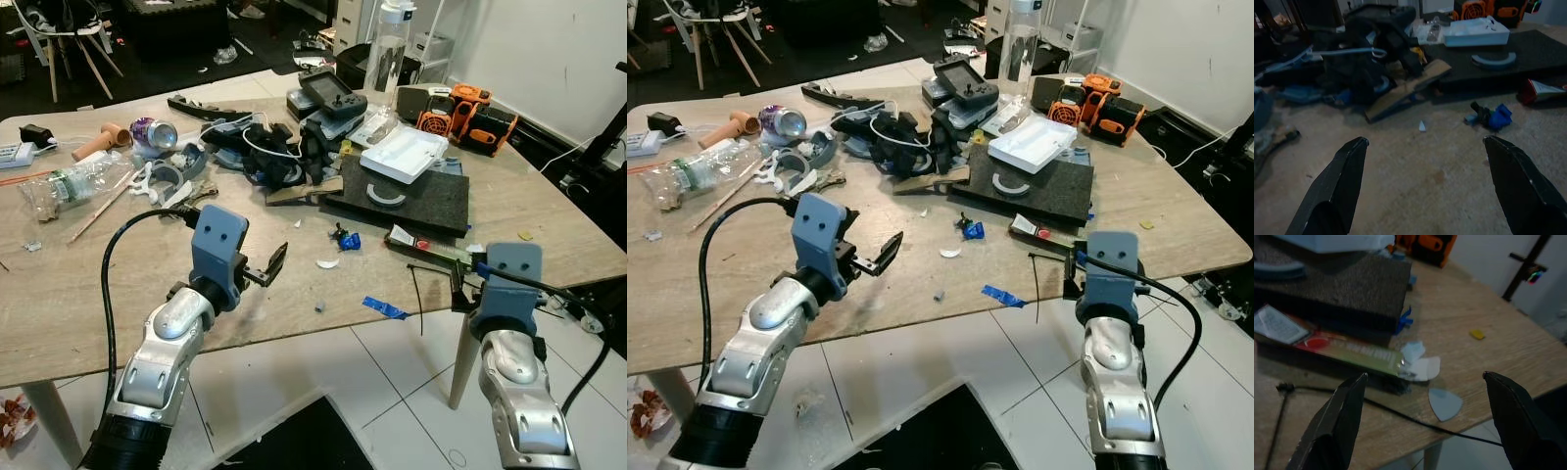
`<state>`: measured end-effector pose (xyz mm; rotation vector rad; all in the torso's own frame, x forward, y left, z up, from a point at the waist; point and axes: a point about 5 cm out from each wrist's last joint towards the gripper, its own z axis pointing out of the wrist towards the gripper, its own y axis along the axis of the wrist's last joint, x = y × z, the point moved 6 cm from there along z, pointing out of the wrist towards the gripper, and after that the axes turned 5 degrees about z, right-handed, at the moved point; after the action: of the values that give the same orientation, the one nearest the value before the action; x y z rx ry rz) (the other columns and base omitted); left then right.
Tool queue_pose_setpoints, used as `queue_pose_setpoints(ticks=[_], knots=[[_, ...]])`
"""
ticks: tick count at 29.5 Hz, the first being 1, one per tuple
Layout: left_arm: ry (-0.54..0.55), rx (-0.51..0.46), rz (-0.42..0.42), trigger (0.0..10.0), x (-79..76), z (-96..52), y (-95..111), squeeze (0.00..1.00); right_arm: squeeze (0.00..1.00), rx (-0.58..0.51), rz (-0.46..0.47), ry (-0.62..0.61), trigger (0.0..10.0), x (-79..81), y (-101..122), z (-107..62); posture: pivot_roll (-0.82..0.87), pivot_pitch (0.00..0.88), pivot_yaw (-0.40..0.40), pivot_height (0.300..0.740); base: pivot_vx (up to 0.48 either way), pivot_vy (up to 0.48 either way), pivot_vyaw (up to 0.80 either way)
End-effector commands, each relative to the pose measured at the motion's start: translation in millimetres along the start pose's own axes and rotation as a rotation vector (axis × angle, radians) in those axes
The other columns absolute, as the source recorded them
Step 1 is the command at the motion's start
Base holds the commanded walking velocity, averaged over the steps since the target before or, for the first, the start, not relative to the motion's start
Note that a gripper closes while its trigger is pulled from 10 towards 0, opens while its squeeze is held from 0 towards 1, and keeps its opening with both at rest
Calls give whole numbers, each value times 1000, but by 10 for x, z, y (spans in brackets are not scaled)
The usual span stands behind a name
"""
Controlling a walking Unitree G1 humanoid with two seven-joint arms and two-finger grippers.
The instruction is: Picking trash to rubbish bin
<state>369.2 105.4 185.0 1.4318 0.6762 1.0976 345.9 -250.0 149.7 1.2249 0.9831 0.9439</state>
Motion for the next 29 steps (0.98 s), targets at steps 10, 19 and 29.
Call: queue_pose_setpoints(ticks=[10, 19, 29], knots=[[31, -11, 14, 10000, 127, 9, 62, 0, 1000, -29, 92, 292, 10000, 317, 51, 38, -18, 146, 35, 740, 0, 0, 0], [-11, -19, 29, 10000, 132, -49, 101, 0, 0, 39, 91, 412, 10000, 579, -71, -161, -10, 144, 32, 740, 0, 0, 0], [-179, -14, 6, 10000, -103, -67, 118, 0, 0, 212, 0, 345, 10000, 477, -276, -141, -11, 148, 49, 740, 0, 0, 0]])
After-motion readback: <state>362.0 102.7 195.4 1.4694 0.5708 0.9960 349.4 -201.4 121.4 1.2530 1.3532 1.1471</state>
